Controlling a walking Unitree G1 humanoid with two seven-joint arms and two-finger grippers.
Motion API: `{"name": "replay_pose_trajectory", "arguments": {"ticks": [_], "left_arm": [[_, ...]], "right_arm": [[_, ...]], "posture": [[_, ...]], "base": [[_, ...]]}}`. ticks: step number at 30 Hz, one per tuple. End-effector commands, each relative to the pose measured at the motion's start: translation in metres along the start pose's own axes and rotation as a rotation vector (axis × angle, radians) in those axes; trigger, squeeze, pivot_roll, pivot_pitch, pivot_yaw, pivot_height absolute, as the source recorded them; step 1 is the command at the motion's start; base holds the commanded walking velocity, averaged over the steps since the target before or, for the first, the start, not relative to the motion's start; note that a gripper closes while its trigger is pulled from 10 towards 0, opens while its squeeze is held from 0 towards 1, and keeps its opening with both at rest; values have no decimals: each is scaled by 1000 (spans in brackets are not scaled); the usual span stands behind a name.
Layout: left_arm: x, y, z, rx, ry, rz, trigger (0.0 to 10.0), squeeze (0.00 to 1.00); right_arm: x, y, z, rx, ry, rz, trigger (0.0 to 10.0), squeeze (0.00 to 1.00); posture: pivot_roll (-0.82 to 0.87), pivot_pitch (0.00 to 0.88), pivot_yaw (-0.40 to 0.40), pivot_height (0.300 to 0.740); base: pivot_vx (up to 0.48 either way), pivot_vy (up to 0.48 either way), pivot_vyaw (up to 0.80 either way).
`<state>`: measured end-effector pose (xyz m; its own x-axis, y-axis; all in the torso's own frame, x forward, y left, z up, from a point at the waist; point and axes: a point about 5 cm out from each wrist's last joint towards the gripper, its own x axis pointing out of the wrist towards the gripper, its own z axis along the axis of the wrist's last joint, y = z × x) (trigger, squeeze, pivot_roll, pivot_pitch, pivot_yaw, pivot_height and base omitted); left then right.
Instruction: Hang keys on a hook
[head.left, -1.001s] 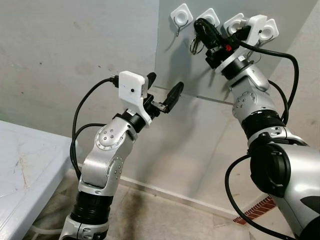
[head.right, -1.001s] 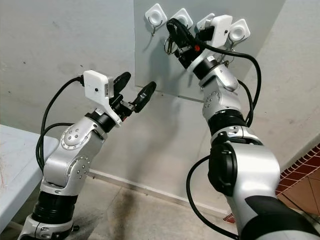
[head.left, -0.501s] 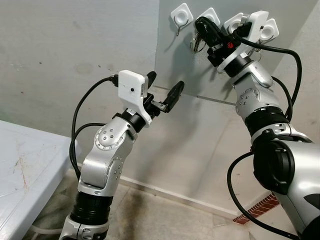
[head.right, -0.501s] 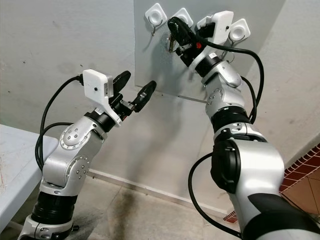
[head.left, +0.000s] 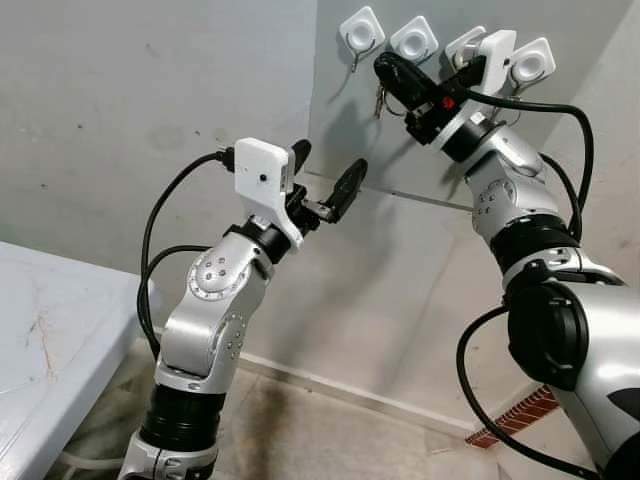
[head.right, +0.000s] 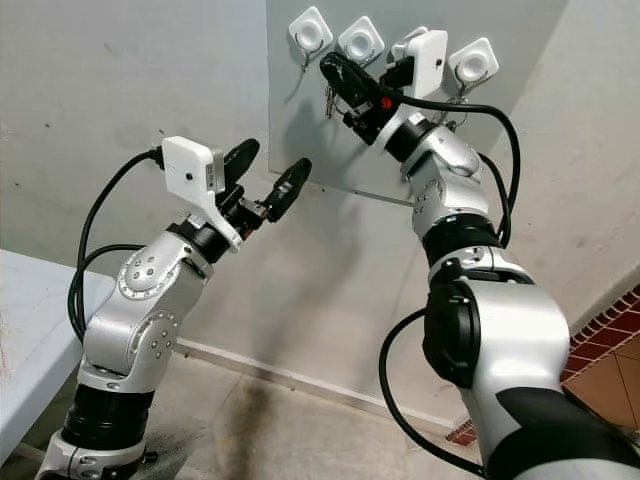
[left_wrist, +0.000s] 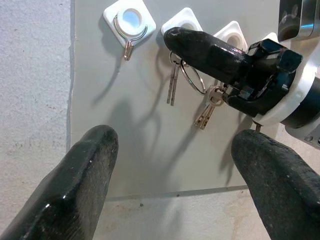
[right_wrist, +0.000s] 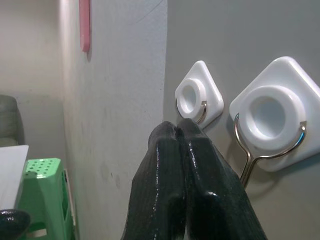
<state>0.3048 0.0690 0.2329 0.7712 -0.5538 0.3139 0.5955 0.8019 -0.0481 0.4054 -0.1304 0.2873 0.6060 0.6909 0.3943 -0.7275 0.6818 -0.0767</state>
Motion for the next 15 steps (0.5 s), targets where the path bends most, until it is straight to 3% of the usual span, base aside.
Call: {"name": "replay_pose_trajectory", "arguments": {"ticks": [1, 2, 15], "left_arm": [[0, -2, 3, -3, -8, -7, 10000, 0], [0, -2, 3, -3, -8, -5, 10000, 0], [1, -2, 3, -4, -7, -4, 10000, 0]], "right_arm": [[-4, 3, -13, 35, 49, 15, 10000, 188], [-5, 2, -13, 46, 44, 5, 10000, 1000], [-12, -3, -17, 39, 14, -78, 10000, 1000]], "posture": [[74, 31, -61, 740], [72, 34, -60, 740], [67, 37, -54, 740]], "base": [[0, 0, 0], [0, 0, 0], [0, 0, 0]]}}
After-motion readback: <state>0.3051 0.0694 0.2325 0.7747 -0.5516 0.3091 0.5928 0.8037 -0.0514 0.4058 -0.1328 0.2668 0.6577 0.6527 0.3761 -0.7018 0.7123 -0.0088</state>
